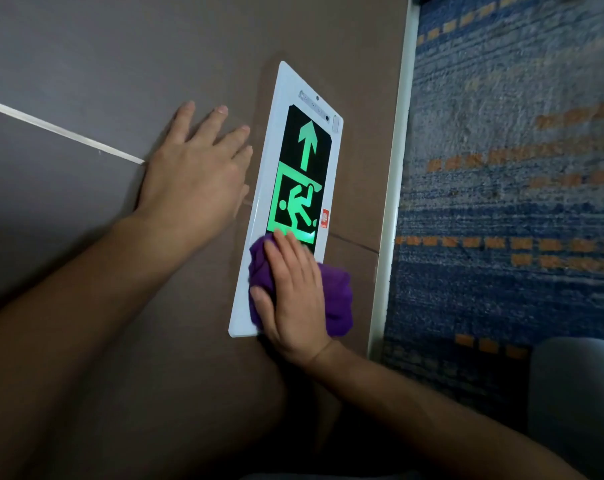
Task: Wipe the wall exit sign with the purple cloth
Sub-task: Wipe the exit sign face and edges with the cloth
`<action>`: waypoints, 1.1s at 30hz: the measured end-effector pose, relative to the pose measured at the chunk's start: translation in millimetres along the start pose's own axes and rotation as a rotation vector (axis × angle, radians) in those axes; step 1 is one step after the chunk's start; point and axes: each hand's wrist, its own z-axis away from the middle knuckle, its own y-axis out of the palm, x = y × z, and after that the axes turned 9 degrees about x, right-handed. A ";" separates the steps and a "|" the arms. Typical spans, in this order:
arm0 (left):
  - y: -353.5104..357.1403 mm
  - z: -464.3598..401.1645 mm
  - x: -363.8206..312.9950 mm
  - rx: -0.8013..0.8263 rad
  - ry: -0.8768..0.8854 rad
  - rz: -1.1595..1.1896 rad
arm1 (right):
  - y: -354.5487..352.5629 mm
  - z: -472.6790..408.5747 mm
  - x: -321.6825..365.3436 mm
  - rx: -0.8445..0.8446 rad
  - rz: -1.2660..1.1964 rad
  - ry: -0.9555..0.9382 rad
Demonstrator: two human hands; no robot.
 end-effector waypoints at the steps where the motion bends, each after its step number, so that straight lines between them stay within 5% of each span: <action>1: -0.8 -0.4 1.0 -0.002 0.008 0.017 | -2.0 -12.2 -3.8 -0.024 -0.003 0.001; 17: 13.2 -2.8 -12.8 0.007 -0.012 -0.063 | -51.7 -196.5 -66.0 -0.164 0.049 0.269; 20: 10.8 -2.8 -11.6 0.051 0.009 -0.039 | -59.3 -214.6 -77.8 -0.206 0.019 0.438; 33: 3.6 4.8 -14.5 0.090 -0.007 0.074 | -45.7 -102.9 -114.5 -0.072 0.088 0.828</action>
